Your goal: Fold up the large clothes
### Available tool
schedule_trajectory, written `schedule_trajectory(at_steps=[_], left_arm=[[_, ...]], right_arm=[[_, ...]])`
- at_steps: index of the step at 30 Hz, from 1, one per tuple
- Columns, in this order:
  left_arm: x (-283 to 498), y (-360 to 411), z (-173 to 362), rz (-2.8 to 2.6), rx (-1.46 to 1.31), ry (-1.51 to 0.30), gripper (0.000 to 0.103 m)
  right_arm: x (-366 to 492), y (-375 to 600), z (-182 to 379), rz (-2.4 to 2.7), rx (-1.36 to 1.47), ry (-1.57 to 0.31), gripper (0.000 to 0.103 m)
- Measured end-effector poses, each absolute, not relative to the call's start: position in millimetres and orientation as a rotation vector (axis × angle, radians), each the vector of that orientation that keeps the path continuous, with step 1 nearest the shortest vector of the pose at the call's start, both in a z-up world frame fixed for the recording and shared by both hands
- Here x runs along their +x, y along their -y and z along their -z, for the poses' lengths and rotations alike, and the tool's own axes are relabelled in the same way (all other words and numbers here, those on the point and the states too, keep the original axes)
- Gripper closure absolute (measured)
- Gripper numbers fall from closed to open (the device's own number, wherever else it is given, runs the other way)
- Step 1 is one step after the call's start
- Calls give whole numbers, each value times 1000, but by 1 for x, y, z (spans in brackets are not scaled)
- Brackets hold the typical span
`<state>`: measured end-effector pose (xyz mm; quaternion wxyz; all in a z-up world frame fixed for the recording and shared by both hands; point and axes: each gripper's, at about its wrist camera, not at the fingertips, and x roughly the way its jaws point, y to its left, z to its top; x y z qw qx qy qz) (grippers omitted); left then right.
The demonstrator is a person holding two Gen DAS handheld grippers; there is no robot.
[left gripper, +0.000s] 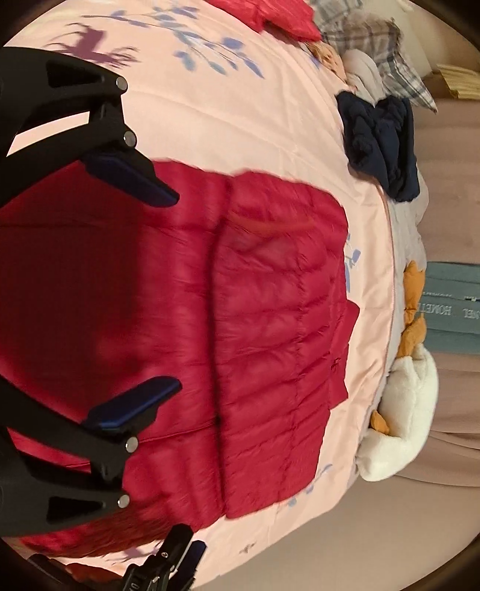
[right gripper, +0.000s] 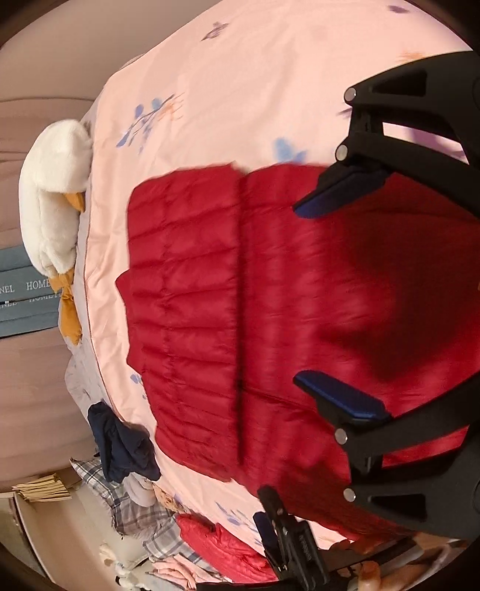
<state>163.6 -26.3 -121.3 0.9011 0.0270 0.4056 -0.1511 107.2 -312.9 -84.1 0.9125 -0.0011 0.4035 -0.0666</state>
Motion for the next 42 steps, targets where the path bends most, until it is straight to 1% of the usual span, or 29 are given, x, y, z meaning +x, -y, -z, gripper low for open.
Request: schedule_trajectory(at_steps=[4,9,18,24,31,32,33,36,42], left_arm=[[130,3,120,316,46,-853,10],[90,-33,127,300,-34,-885,10],[52,-71,142,286,-182,-941,10],[42,-80,151,318,-258,-979,10],[41,-81,172,370,-335,-1051,10],[40,-80,173,371,-331,-1048,10],[39,-80,173,375,-328,-1044,9],[38,-81,175,409,-360,-1037,2],[40,-79,176,432,-362,-1032,1]], right_arm=[[60,327,82,159,57,-834,14],[14,352,85,202,141,-845,13],[-34,388,99,203,348,-853,13],[-45,393,112,142,454,-880,13],[-45,388,117,124,471,-884,11],[-44,388,118,122,471,-885,10],[-43,387,118,121,468,-886,10],[-41,384,120,118,452,-890,10],[-34,382,122,101,459,-893,9]])
